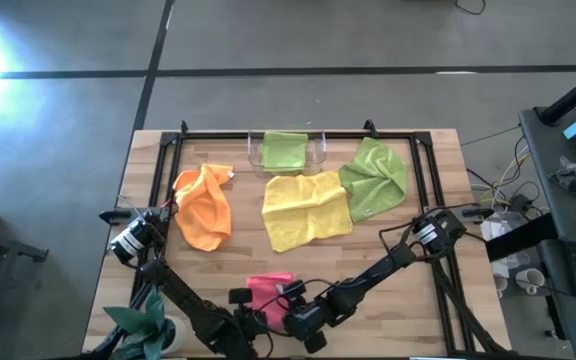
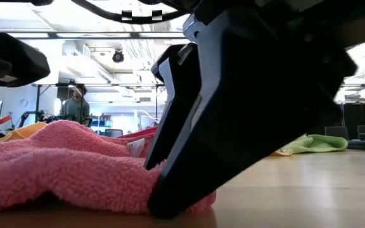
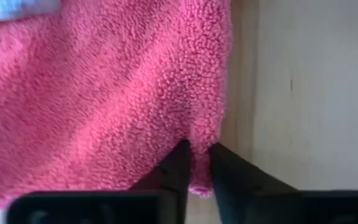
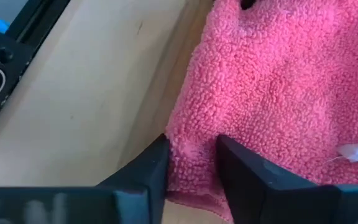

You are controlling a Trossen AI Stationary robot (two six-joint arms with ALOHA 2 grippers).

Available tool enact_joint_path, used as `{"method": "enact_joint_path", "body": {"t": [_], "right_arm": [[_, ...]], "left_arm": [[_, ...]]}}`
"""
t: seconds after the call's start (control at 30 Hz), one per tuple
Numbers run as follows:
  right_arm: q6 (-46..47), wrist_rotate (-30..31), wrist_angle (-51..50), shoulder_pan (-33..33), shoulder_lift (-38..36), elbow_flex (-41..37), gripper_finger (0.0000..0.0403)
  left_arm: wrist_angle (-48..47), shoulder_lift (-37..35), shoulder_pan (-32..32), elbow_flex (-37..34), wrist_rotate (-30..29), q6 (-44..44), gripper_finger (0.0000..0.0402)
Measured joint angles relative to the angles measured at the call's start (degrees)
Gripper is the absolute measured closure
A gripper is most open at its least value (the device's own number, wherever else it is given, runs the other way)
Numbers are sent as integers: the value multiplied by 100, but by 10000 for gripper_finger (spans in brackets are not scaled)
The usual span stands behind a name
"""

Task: Fold microfiber towels
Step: Put the folded pink microfiber cloth into the transparent bin

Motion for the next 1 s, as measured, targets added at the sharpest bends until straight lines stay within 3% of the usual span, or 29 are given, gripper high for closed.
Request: {"method": "enact_joint_path", "body": {"t": [0.1, 0.23, 0.77, 1.0], "right_arm": [[2, 29, -16, -2, 3, 3, 331], [71, 25, -83, -7, -52, 3, 385], [1244, -17, -1223, 85, -1321, -11, 394], [1782, 371, -1830, 49, -1989, -11, 394]], "left_arm": [[6, 0, 5, -2, -30, 109, 394], [11, -8, 5, -3, -21, 101, 396], [-11, -1072, 569, 316, 452, 419, 401], [-192, -1638, 932, 297, 393, 719, 401]]}}
